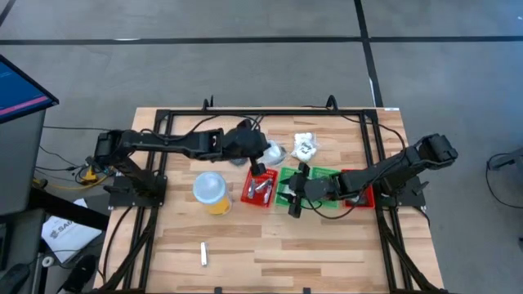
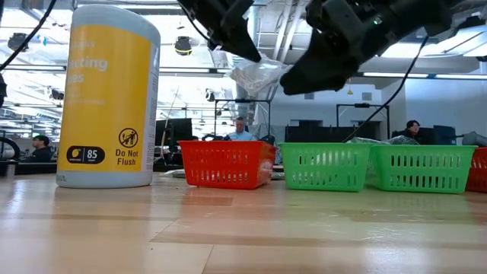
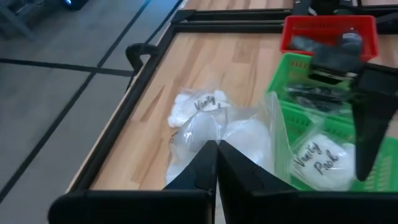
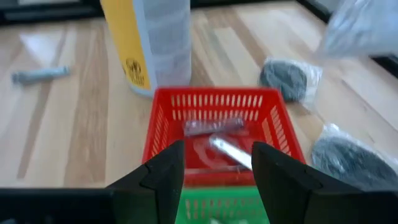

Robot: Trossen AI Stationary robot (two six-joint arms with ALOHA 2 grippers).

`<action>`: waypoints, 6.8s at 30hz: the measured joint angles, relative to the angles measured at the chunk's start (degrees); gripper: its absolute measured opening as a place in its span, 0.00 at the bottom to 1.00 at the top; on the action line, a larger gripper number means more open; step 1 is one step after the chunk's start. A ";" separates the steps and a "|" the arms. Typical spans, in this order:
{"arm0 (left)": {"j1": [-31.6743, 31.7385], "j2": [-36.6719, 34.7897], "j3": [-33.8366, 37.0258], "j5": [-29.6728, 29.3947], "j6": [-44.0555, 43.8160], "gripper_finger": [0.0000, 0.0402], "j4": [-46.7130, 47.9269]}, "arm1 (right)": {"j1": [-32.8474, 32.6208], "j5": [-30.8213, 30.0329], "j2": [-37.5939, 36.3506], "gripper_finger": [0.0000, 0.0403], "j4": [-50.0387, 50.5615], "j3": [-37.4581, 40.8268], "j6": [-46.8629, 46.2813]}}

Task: Pick & Place Travel size toiletries
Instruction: Put the white cotton pack into the left green bin

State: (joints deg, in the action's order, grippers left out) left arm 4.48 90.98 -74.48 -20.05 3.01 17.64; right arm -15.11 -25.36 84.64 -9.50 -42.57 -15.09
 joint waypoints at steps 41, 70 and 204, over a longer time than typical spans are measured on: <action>-15.71 -5.27 0.99 -16.04 -0.11 0.00 0.62 | 3.53 0.29 0.00 0.30 -25.84 0.00 0.10; -15.66 -5.25 1.31 -24.48 -0.28 0.07 0.40 | 3.65 1.67 -2.95 0.00 -12.60 -0.11 0.12; -13.72 -5.22 1.31 -20.13 -3.32 0.06 0.32 | 33.97 7.53 -8.55 0.14 38.16 0.00 -7.26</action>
State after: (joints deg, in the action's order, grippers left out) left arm -9.23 85.76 -73.17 -40.18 -0.32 17.96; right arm 18.85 -17.83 76.09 28.66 -42.57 -22.35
